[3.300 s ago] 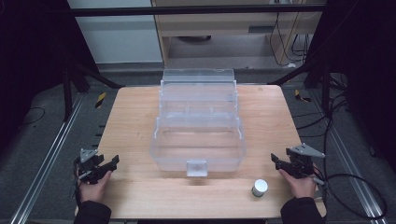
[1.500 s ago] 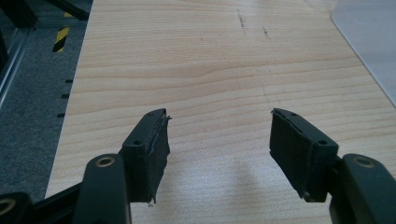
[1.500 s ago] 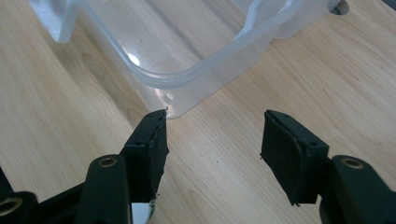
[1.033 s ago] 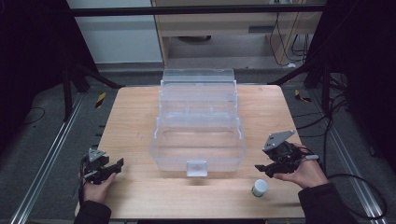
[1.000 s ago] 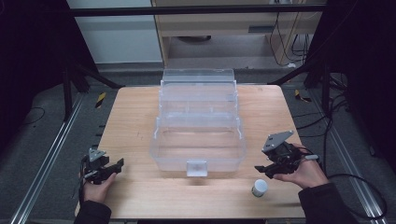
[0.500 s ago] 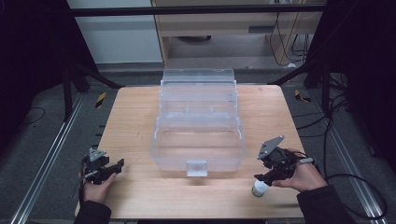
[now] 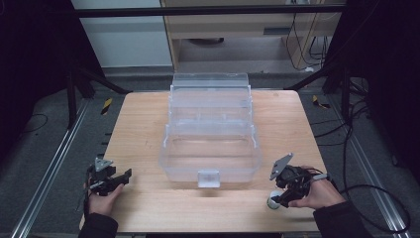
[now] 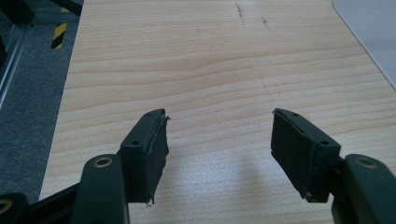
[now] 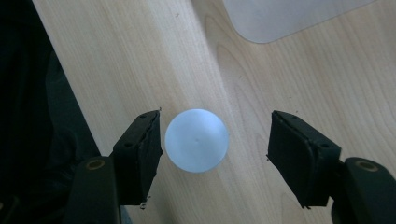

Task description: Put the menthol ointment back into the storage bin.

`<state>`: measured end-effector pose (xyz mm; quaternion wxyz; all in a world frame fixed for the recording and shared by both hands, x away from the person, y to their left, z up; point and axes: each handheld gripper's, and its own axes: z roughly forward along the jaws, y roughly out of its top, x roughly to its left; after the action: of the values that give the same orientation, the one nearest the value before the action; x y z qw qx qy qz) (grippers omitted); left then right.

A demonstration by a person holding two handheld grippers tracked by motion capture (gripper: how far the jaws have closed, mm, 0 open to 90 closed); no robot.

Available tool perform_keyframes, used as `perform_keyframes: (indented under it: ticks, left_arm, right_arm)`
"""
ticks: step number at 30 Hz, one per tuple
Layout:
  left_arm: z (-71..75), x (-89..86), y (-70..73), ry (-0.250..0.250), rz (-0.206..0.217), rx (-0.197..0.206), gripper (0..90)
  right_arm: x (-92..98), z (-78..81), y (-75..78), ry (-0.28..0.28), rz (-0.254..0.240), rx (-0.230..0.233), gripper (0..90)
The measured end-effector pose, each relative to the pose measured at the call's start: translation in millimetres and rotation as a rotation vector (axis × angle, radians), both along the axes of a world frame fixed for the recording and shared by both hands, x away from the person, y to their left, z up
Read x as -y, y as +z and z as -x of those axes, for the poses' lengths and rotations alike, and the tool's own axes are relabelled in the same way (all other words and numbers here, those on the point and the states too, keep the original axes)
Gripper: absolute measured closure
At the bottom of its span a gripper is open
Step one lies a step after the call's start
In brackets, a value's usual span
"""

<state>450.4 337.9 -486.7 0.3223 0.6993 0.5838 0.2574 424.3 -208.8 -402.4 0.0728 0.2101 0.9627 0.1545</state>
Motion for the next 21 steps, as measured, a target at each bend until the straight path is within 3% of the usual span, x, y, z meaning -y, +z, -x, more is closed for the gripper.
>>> perform_keyframes:
  ticks: [21]
  left_arm:
    - [-0.3,0.4,-0.5,-0.005,-0.004,-0.004,35.7]
  right_arm:
    - [-9.0,-1.0,-23.8,0.067,0.113,-0.063,36.3]
